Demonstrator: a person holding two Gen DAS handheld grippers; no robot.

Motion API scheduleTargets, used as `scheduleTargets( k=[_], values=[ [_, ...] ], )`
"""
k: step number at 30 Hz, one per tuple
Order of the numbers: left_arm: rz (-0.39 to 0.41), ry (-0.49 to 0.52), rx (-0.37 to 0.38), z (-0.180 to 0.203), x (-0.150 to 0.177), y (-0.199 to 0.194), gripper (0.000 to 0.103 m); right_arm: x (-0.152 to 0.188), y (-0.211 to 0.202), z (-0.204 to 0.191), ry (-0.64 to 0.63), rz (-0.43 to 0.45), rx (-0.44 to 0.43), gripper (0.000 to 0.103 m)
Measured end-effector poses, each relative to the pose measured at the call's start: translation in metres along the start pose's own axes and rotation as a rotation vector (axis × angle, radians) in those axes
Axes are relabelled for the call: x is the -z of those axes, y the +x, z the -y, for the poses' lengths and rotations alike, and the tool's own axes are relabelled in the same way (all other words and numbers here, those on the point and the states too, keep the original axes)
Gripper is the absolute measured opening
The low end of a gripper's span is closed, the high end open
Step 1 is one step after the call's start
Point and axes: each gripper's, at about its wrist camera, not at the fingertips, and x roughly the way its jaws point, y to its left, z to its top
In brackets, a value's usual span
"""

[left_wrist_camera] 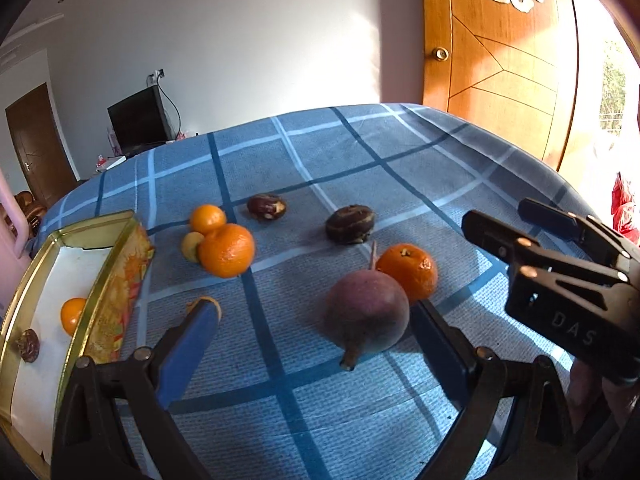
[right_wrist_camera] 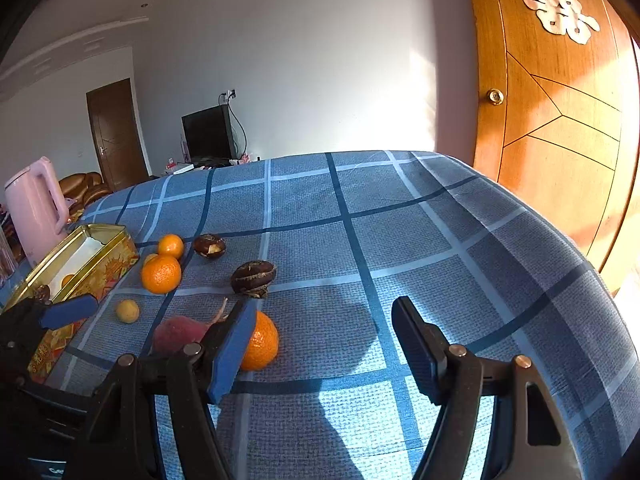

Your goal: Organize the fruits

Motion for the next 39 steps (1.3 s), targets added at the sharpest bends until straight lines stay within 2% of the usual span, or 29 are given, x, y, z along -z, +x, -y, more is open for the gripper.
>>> scheduleTargets(
  k=[6, 7, 8, 9, 13, 18, 20, 22, 27, 30, 35, 36, 39],
  values=[
    [-0.071, -0.036, 0.068, -0.002, -0.001, 0.023, 0.092, 0.0, -0.001, 0.005, 0.025, 0.003, -0.009, 0.071],
    [-0.081, -0.031, 0.082, 0.0, 0.0, 0.026, 0.083, 0.0, 0.0, 0.004, 0.024, 0.001, -0.009, 0.071],
    [-0.093, -0.022, 0.106, 0.002, 0.0, 0.028, 0.066, 0.0, 0.0, 0.004, 0.021, -0.001, -0.008, 0.071],
    [-0.105, -0.017, 0.139, 0.003, 0.001, 0.03, 0.053, 0.0, 0.0, 0.003, 0.018, -0.003, -0.008, 0.071],
    [-0.112, -0.019, 0.15, 0.0, 0.002, 0.03, 0.053, -0.001, 0.001, -0.001, 0.002, -0.003, -0.004, 0.071],
    [-0.055, -0.037, 0.085, -0.022, 0.003, 0.014, 0.053, -0.002, 0.004, -0.011, -0.022, -0.021, -0.027, 0.071],
    [-0.022, -0.03, 0.036, -0.03, 0.002, 0.008, 0.053, -0.005, 0.006, -0.02, -0.041, -0.03, -0.039, 0.071],
    [-0.008, -0.035, -0.001, -0.039, 0.003, 0.005, 0.053, -0.009, 0.011, -0.029, -0.067, -0.052, -0.043, 0.071],
    [-0.032, -0.065, -0.014, -0.056, 0.009, 0.012, 0.053, -0.007, 0.038, -0.047, -0.12, -0.151, -0.047, 0.071],
    [-0.032, -0.084, -0.006, -0.061, 0.01, 0.012, 0.053, -0.001, 0.052, -0.053, -0.137, -0.207, -0.04, 0.065],
    [-0.028, -0.082, -0.011, -0.06, 0.01, 0.012, 0.053, 0.001, 0.059, -0.054, -0.137, -0.247, -0.064, 0.055],
    [-0.026, -0.083, -0.011, -0.06, 0.01, 0.012, 0.053, 0.001, 0.062, -0.055, -0.14, -0.264, -0.068, 0.049],
    [-0.009, -0.099, -0.011, -0.063, 0.011, 0.007, 0.053, 0.002, 0.064, -0.059, -0.153, -0.276, -0.072, 0.048]
  ],
)
